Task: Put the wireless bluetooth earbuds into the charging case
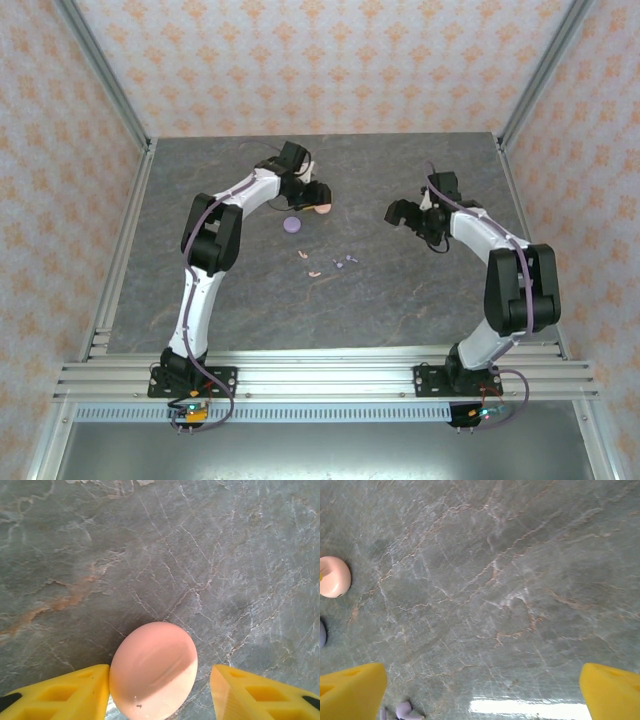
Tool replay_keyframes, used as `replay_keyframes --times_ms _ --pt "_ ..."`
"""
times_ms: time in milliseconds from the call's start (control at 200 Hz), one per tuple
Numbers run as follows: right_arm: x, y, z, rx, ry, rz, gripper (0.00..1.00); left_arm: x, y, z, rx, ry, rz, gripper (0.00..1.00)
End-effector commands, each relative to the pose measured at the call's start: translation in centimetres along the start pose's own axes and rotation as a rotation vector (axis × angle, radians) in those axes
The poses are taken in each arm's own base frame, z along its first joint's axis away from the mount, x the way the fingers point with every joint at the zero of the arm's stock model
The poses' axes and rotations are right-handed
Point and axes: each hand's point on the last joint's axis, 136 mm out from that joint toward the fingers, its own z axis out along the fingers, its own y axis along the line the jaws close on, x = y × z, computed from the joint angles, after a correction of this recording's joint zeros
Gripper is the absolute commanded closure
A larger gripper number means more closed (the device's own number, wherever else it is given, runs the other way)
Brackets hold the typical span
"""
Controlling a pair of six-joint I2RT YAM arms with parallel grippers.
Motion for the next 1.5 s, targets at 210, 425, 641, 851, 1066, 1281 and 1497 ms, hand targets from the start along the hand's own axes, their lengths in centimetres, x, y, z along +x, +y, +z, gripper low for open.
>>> replay_keyframes --times_ms 210,425,641,851,1066,1281,1497 --pt "-1.9 6.9 3.7 -0.153 0.077 -0.061 0.01 -1.4 -0.6 -2.5 0.011 -0.061 -0.027 0.37" --pt "-2.5 11.0 6.8 -0.220 0.145 -0.092 0.04 -1.7 1.5 -4.2 0.009 -0.092 -0.094 0.37" --pt "-2.1 14.1 10.0 -0.296 0.253 -0.099 0.36 -1.3 1.8 -4.4 0.033 -0.092 -0.122 0.44" --pt "-2.2 15.4 11.9 -0.328 0.289 -0.099 0.56 -1.3 0.9 -3.7 0.082 -0.084 -0.136 0.52" --pt "-2.5 16.5 12.9 -0.380 0.303 -0.079 0.64 -0.8 0.3 -2.8 0.076 -0.062 -0.128 0.55" --pt "-2.0 16.8 13.5 -0.401 0.335 -0.071 0.65 -0.4 -0.1 -2.3 0.087 -0.046 -0.126 0.55" --pt "-1.6 16.8 14.1 -0.390 0.352 -0.073 0.66 0.1 -0.2 -1.6 0.088 -0.030 -0.128 0.55"
